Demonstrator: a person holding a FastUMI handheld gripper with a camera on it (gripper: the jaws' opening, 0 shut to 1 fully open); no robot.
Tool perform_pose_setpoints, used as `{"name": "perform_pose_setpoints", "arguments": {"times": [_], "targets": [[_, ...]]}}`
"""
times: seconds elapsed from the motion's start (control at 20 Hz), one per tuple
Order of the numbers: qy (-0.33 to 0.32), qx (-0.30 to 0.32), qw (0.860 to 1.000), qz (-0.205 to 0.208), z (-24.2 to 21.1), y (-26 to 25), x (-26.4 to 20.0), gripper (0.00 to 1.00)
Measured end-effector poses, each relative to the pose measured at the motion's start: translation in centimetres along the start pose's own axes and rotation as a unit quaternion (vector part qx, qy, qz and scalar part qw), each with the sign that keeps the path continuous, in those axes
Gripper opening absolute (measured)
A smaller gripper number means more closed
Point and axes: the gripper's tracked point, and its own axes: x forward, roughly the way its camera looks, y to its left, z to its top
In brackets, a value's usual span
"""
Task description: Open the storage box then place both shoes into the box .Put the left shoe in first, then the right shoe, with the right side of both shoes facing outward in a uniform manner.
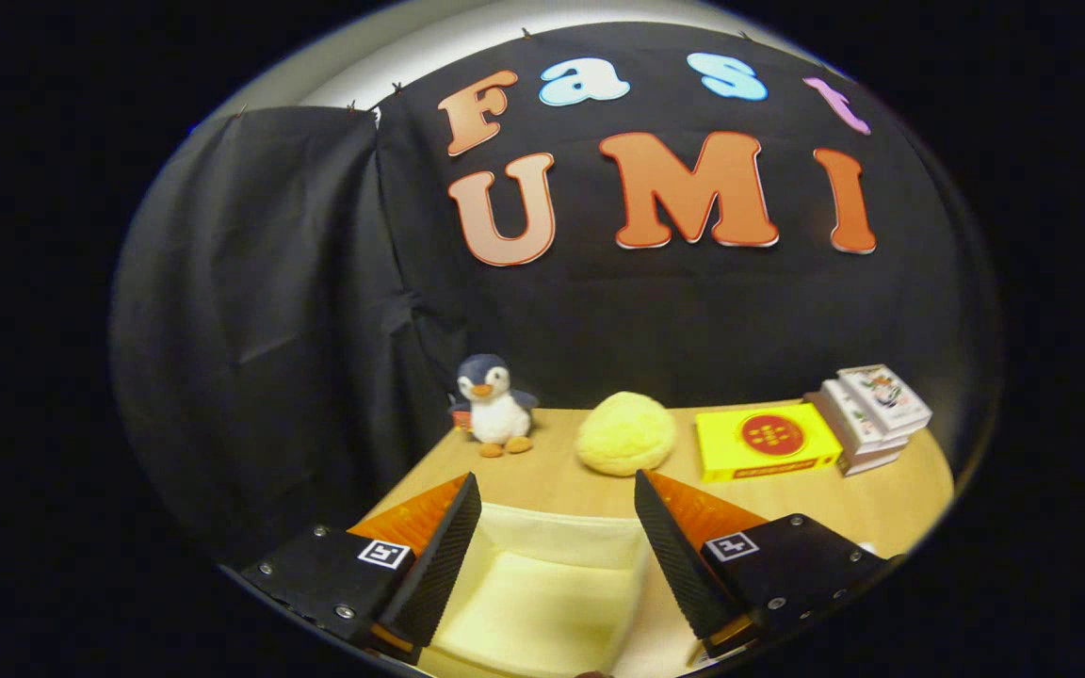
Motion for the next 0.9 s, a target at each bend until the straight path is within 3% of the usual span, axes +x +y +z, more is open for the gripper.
{"name": "perform_pose_setpoints", "arguments": {"times": [0.15,0.6,0.9], "targets": [[-0.001,-0.028,0.998,-0.051,-1.6,-5.0,-1.4,0.98],[0.085,0.032,0.981,-0.173,-12.0,-18.4,-6.0,0.99],[0.154,0.049,0.969,-0.189,-19.0,-20.8,-7.8,0.99]]}}
